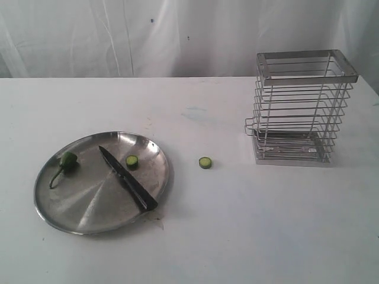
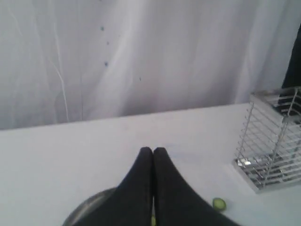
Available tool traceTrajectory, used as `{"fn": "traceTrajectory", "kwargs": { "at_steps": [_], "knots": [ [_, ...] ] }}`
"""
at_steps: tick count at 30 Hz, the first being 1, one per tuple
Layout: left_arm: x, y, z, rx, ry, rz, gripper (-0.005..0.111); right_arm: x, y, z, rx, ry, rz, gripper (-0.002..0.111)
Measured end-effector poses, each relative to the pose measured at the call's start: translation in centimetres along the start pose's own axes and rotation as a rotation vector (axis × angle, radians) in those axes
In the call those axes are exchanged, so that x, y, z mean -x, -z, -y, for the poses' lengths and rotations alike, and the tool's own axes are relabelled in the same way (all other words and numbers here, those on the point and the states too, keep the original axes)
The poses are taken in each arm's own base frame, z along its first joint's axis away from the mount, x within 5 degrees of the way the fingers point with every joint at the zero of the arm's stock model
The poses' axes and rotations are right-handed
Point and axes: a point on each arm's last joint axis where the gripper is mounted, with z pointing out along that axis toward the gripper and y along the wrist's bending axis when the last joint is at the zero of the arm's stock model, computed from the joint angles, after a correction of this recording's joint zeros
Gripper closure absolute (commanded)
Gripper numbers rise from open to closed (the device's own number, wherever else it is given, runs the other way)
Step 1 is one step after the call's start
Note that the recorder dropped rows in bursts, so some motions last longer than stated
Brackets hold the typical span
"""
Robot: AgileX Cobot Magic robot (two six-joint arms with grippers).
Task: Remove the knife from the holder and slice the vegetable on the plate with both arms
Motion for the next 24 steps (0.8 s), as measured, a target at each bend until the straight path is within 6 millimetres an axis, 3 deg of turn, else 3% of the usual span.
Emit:
{"fn": "traceTrajectory", "kwargs": {
  "at_steps": [4,6,10,19,24],
  "knots": [
    [-0.8,3.8,-0.5,0.113,-0.02,0.179,0.107,0.0,0.0,0.0,0.0,0.0,0.0,0.108],
    [-1.8,4.4,-0.3,0.099,-0.023,0.18,0.107,0.0,0.0,0.0,0.0,0.0,0.0,0.108],
    [-3.8,4.4,0.4,0.006,-0.104,0.083,0.107,-1.6,-1.3,-0.5,0.028,0.027,0.02,0.108],
    [-5.2,4.3,1.3,-0.106,-0.222,-0.041,0.107,-8.7,-4.2,-1.3,0.079,0.075,-0.095,0.108],
    [-5.3,4.4,1.4,-0.114,-0.226,-0.047,0.107,-9.5,-4.4,-1.3,0.08,0.08,-0.118,0.108]
  ]
}}
